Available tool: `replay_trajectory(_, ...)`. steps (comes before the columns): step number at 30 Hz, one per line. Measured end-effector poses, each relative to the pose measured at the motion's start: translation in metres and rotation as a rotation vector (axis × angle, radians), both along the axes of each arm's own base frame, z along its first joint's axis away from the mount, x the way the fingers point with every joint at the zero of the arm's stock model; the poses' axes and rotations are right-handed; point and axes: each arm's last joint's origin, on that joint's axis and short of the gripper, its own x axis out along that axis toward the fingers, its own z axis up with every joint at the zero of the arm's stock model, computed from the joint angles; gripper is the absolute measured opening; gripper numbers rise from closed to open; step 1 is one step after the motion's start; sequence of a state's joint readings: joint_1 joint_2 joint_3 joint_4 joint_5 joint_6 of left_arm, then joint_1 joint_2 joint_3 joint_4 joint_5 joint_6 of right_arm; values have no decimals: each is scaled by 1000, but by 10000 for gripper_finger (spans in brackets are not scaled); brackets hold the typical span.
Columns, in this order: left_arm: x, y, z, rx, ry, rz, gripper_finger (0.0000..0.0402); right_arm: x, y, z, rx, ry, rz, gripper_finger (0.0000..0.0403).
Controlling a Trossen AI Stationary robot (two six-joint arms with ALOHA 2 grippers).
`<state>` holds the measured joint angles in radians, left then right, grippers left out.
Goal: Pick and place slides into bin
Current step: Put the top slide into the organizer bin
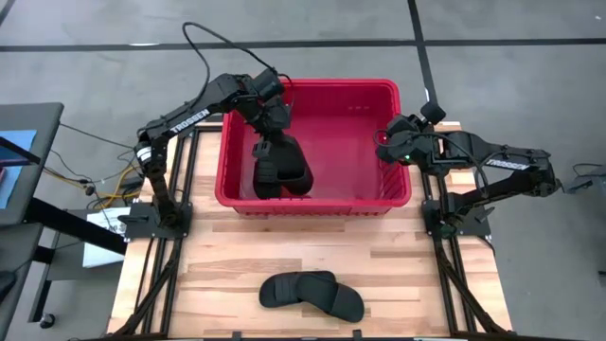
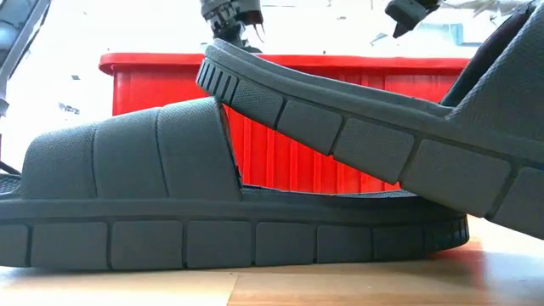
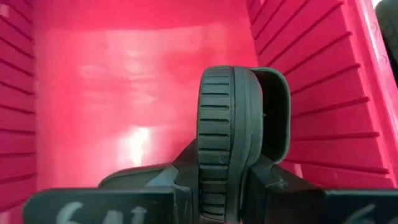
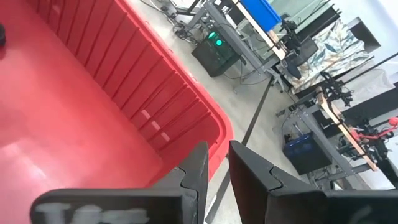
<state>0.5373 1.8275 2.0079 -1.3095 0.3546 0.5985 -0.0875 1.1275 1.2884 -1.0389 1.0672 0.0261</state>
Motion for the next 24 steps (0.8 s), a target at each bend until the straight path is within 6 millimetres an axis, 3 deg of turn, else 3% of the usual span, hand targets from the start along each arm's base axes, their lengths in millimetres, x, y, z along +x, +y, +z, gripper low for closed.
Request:
replay_trajectory(9,20,15,-34,-21,71,-47,51,0,0,0,0,0,0,56)
replay_trajectory(24,14,42,-43,18,68,-34,51,0,0,0,0,0,0,56)
